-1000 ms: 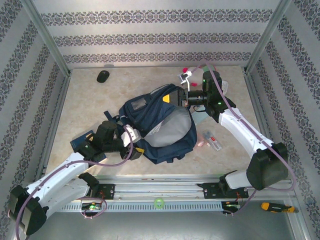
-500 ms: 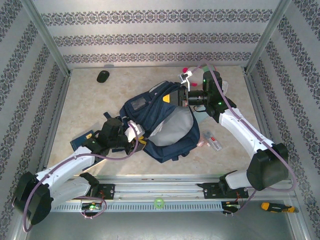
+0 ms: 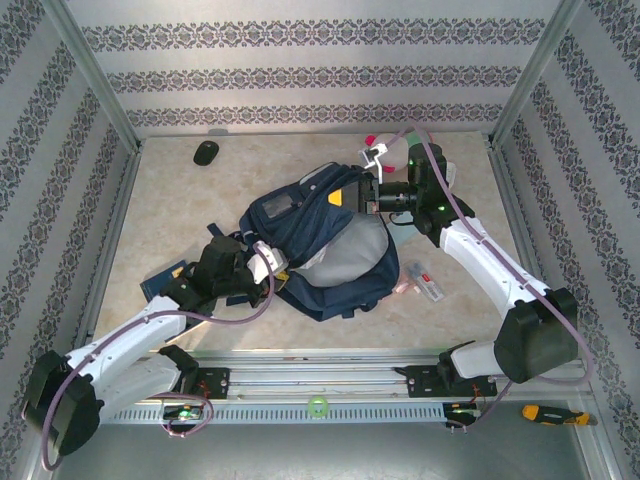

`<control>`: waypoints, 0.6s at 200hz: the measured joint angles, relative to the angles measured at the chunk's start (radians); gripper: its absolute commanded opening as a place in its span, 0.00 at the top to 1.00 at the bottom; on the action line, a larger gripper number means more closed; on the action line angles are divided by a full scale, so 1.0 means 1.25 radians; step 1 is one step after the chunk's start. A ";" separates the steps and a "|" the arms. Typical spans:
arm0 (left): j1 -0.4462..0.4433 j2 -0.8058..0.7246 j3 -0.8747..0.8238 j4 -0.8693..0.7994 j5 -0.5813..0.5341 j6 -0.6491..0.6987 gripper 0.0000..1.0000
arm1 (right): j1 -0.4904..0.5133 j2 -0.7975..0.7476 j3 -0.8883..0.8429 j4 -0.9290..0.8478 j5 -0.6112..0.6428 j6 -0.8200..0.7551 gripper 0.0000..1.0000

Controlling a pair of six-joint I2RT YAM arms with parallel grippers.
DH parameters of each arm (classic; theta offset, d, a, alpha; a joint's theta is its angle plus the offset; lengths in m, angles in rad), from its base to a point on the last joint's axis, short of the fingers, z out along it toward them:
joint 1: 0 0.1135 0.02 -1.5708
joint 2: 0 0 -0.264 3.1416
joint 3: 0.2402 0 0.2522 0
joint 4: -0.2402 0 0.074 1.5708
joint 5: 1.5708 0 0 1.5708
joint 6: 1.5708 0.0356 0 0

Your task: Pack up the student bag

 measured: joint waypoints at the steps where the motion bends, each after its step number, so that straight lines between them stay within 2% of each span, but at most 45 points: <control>1: 0.000 -0.002 0.000 -0.002 -0.002 0.001 1.00 | 0.000 0.000 0.000 0.000 0.000 0.000 1.00; 48: 0.000 -0.027 0.000 -0.051 -0.062 0.034 1.00 | 0.000 -0.005 0.000 -0.014 0.000 -0.003 1.00; 88: 0.002 0.022 0.019 -0.102 -0.213 0.038 1.00 | 0.000 -0.014 0.000 -0.021 0.000 -0.012 1.00; 120: 0.047 0.093 0.047 -0.124 -0.295 0.031 1.00 | 0.000 -0.030 0.005 -0.028 -0.002 -0.012 1.00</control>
